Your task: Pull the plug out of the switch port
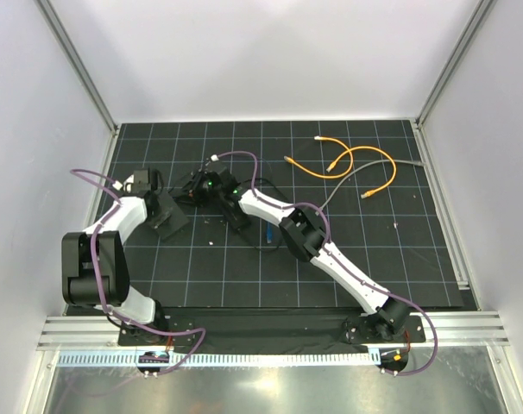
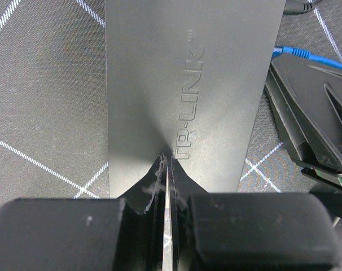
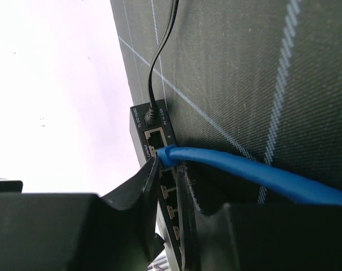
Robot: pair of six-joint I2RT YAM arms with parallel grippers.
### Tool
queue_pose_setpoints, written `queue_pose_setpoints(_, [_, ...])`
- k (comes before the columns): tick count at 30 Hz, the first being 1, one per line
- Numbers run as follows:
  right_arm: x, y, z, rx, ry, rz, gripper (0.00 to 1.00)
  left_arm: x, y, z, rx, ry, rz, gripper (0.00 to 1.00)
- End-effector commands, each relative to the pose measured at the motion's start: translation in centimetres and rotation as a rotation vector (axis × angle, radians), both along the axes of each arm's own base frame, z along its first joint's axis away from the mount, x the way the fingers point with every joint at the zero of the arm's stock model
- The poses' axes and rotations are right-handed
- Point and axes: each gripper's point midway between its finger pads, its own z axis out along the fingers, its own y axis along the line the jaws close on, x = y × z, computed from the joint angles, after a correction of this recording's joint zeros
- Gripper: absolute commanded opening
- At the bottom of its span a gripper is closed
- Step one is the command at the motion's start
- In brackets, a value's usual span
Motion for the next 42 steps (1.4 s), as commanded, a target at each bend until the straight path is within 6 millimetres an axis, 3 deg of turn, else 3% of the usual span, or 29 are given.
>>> queue_pose_setpoints(1, [-0.2,0.2,-2.3,-0.013,0.057,-0.031,0.24,-0.1,0.4,0.5,0.009,-0.024,0.018,0.07])
queue_pose_setpoints(8, [0.0,0.2,-3.6,-0.009,0.065,-0.046,0.16,0.1,0.4,1.3,0.016,-0.042,0.01,0.07])
queue_pose_setpoints(13, [0.3,0.0,-3.4,-0.003,0.057,-0.043,0.07,2.7,1.4,5.2,0.072,-0.112,-0.014,0.08])
queue_pose_setpoints(15, [0.1,0.1,-3.1,0.002,0.056,-0.035,0.04,3.4,1.8,5.7,0.081,-0.109,-0.028,0.09])
queue_pose_setpoints(16, [0.3,0.0,-3.0,0.005,0.056,-0.036,0.01,4.7,2.0,7.0,0.099,-0.137,-0.046,0.09])
queue_pose_setpoints(17, [0.3,0.1,-2.8,0.013,0.047,-0.032,0.01,4.9,2.0,6.1,0.097,-0.096,-0.055,0.09])
queue_pose_setpoints(19, [0.3,0.2,-2.4,0.019,0.032,-0.032,0.01,6.6,2.1,6.9,0.097,-0.103,-0.08,0.09])
queue_pose_setpoints(20, [0.6,0.1,-2.2,0.02,0.027,-0.037,0.01,6.7,1.7,5.4,0.073,-0.049,-0.1,0.08])
queue_pose_setpoints(22, [0.6,0.1,-2.3,0.018,0.022,-0.04,0.01,7.6,1.3,4.9,0.051,-0.026,-0.118,0.07])
queue_pose_setpoints(27, [1.0,0.2,-1.8,0.028,-0.002,-0.054,0.01,6.8,0.8,1.7,0.015,0.043,-0.114,0.06])
queue_pose_setpoints(35, [1.8,-0.1,-1.1,0.046,-0.023,-0.083,0.01,4.8,2.1,0.3,0.074,0.117,-0.058,0.04])
queue_pose_setpoints(42, [3.7,-0.9,-0.4,0.081,-0.034,-0.152,0.01,2.3,3.2,-2.4,0.059,0.218,0.032,0.0])
